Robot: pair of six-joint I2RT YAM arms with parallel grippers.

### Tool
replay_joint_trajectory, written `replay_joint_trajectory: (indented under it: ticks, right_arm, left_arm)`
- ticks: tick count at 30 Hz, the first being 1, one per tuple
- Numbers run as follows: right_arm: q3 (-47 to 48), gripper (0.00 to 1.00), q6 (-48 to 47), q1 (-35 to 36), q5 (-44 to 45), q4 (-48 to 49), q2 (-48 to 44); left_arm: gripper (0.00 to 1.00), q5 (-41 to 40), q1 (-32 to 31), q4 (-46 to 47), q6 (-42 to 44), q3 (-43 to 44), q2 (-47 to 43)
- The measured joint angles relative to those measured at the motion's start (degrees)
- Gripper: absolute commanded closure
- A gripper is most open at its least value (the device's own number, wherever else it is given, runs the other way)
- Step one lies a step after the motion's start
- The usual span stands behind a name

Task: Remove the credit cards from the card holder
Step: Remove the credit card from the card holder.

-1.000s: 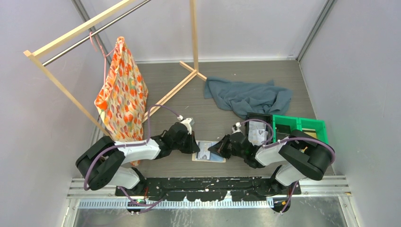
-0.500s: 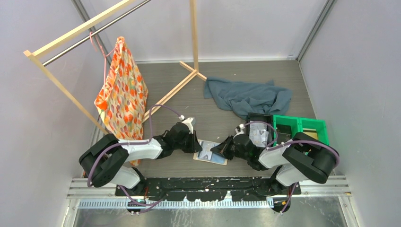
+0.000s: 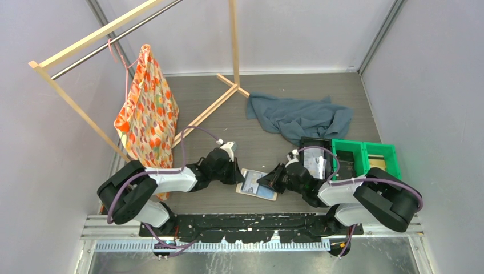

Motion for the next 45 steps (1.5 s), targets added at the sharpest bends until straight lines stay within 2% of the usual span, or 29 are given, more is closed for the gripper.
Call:
replay_joint_trajectory:
  ticks: [3,6,10,15,22,26,31,35,39,45]
  right_arm:
    - [0.0,0.74,-0.6,0.0,-0.3,-2.0,-0.7]
    - [0.3,0.74,-0.9,-0.2,-0.4,-3.6,-0.8]
    - [1.9,0.81,-1.4,-0.3,-0.6,-4.7,0.0]
    - [4.3,0.94,-1.9,-0.3,-1.4,-4.0,4.4]
    - [9.3,0.99,-2.1,0.2,-4.7,1.0,13.5]
    - [10.4,0.95,-2.0,0.3,-5.7,3.3,16.0]
    - [10.3,0.83,-2.2,0.3,-5.6,2.3,14.7]
    - [10.2,0.73,-3.2,0.3,-5.2,-1.3,10.3]
    - [10.4,0.59,-4.4,0.3,-5.2,-3.9,7.4]
    - [11.5,0.6,-5.8,0.7,-5.3,-7.0,7.3]
  left_arm:
    - [0.99,-0.3,0.0,-0.4,0.0,0.0,-0.2]
    - [0.99,-0.7,0.0,-0.9,0.0,-0.1,-0.5]
    - [0.99,-1.9,0.0,-1.8,0.0,-1.4,-2.6]
    - [1.0,-3.8,0.0,-5.2,0.0,-3.7,-7.3]
    - [0.99,-8.0,0.0,-13.9,0.0,-6.4,-16.4]
    - [0.99,-10.1,0.0,-19.7,0.3,-6.6,-20.6]
    - [0.99,-10.6,0.0,-23.3,0.7,-6.5,-23.5]
    - [0.99,-9.3,0.0,-22.4,0.6,-6.4,-23.2]
    - [0.98,-7.2,0.0,-18.6,0.1,-6.4,-22.1]
    - [0.96,-6.8,0.0,-15.4,0.0,-6.4,-20.7]
